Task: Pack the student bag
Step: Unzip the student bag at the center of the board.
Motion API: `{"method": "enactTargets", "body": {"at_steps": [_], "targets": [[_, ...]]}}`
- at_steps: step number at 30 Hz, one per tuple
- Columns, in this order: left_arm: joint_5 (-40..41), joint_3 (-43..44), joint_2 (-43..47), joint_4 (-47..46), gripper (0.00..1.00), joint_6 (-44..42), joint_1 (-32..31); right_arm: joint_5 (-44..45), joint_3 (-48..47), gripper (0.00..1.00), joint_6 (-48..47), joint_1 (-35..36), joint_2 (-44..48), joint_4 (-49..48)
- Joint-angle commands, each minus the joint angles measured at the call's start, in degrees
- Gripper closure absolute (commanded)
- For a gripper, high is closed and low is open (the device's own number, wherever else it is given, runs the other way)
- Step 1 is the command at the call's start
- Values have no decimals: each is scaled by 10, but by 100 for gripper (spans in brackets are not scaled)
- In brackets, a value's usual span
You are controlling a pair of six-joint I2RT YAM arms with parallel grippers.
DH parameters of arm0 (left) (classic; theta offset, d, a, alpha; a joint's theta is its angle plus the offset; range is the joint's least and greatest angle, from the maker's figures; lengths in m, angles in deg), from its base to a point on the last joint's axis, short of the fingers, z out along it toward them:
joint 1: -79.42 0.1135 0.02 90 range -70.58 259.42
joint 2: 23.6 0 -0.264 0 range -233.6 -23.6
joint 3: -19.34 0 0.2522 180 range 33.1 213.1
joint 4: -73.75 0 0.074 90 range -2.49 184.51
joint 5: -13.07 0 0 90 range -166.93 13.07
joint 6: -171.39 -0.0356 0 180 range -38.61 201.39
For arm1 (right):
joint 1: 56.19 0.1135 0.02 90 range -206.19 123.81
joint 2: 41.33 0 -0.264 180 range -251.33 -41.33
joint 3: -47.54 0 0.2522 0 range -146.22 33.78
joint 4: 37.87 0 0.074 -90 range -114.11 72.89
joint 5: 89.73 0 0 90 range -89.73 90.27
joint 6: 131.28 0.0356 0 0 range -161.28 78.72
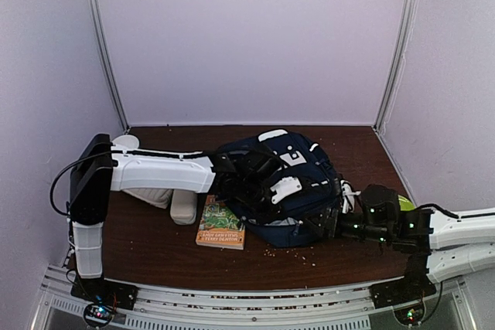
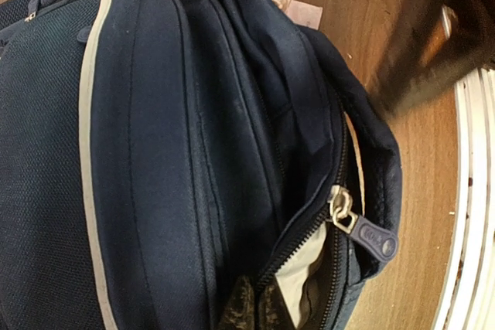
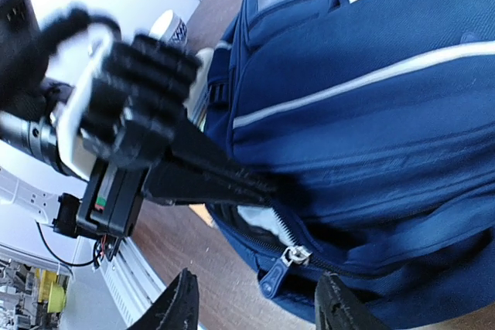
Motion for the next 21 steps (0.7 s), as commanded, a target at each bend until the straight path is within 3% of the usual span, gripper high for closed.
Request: {"method": "enactTargets", "body": {"at_steps": [1,5,10,14,21], "targets": [[-32,-14,15,-71,100,40,4,0,-9,52,15,14,-45,10],[-55,-30,22,-89,100,56,4,6,-23,54,29,31,-100,-16],[-61,-48,31,-100,100,66,4,65,-75,54,35,46,-164,37],[-61,-65,40,-111,100,72,4,86,-102,60,47,52,-199,57],[-51,-86,48,-121,100,75,4,179,-102,70,77,60,-164,182]]}}
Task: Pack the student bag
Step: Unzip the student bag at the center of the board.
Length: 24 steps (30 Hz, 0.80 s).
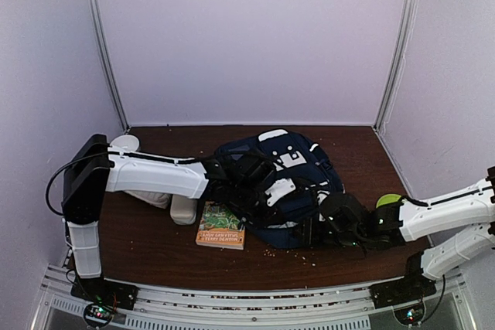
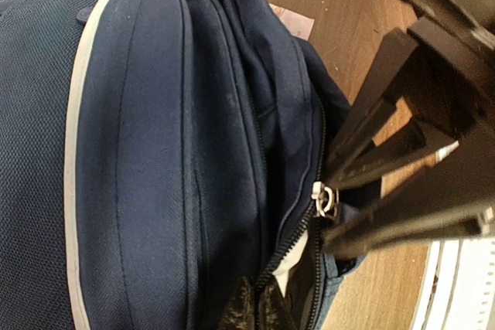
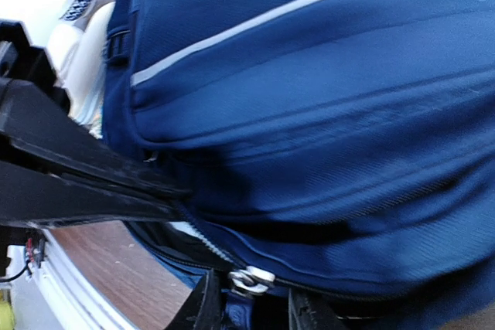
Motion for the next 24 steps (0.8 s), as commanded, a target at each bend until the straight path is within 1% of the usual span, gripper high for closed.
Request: {"method": "enactTargets", "body": {"at_steps": [1,7,9,13,18,21,24], "targets": [[-6,-13,24,-39,100,7,0,93,6,70,22,1,48,102],[3,-17,23,-44,100,7,0,133,30,66,29,0,138,183],[4,-15,22,-45,100,7,0,133,32,66,23,0,155,190],[3,-11,19,-44,100,9,0,65,41,60,-33,1,171,98],[3,-7,18,-42,100,12,0,25,16,60,-77,1,130,50],[4,-7,18,-41,100,13,0,3,5,61,-75,1,91,24],[4,-5,19,-41,100,16,0,-5,14,61,-57,0,62,-10]]}}
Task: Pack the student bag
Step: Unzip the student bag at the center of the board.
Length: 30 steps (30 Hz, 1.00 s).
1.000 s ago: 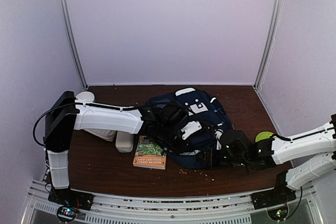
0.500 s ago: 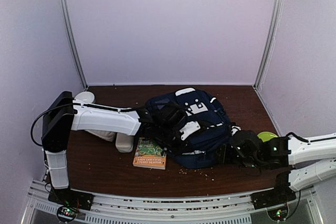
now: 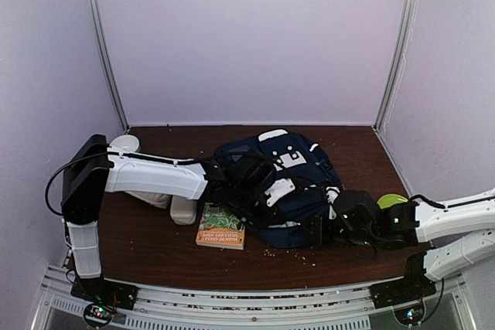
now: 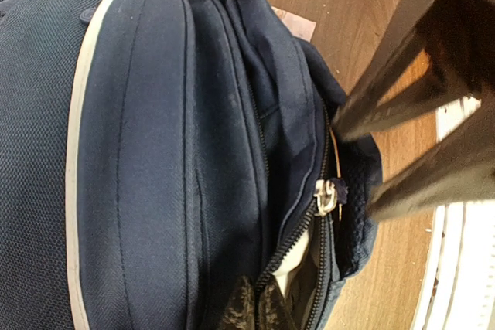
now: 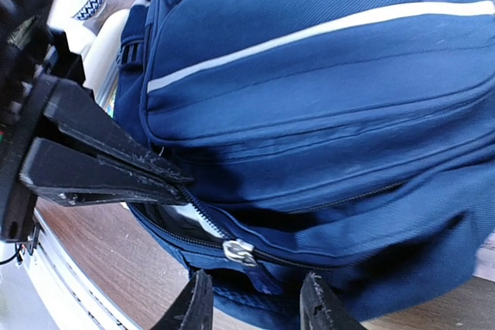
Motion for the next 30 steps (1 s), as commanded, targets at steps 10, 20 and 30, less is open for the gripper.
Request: {"method": "enactTargets", "body": {"at_steps": [10,20,30], "targets": [[4,0,23,-27,100,5,0,-12,17,59,22,-1,-61,-90],[16,-7,36,-28,100,4,0,-47,39,60,3,-8,-66,-131],[17,-12,36,-29,100,7,-1,-125,112,47,34,-45,-72,-269]]}}
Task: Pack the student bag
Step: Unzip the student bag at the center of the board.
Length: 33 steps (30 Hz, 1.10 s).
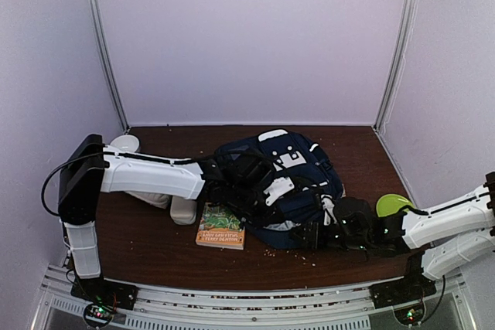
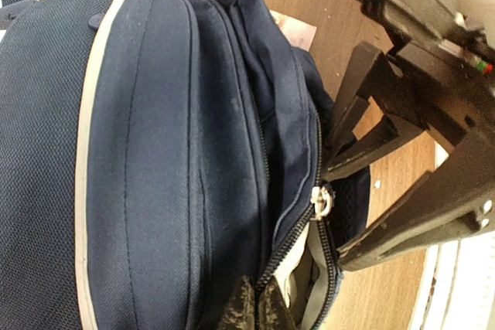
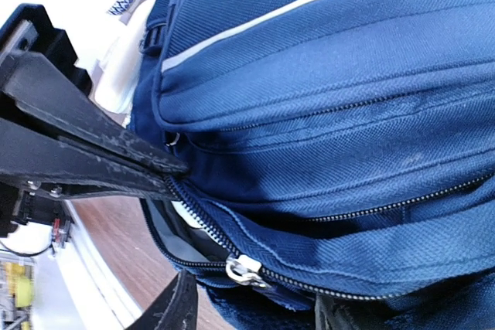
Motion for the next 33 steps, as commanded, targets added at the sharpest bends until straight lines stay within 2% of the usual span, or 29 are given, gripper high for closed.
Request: {"method": "enactTargets", "body": {"at_steps": [1,15,25,28,33], "targets": [[8,-6,22,-29,100,4,0,-38,45,47,25,-22,-5,-81],[7,-5,15,-29,100,4,1,-132,119,47,21,-68,-45,-269],[5,-2,11,-29,100,6,0,-186,103,48,3,-76,-110,-346],[6,-3,11,-27,100,7,1,-196,101,52,6,-76,-119,-365],[10,-5,11,-24,100,6,1,-199,105,63,5,-77,-115,-367]]}}
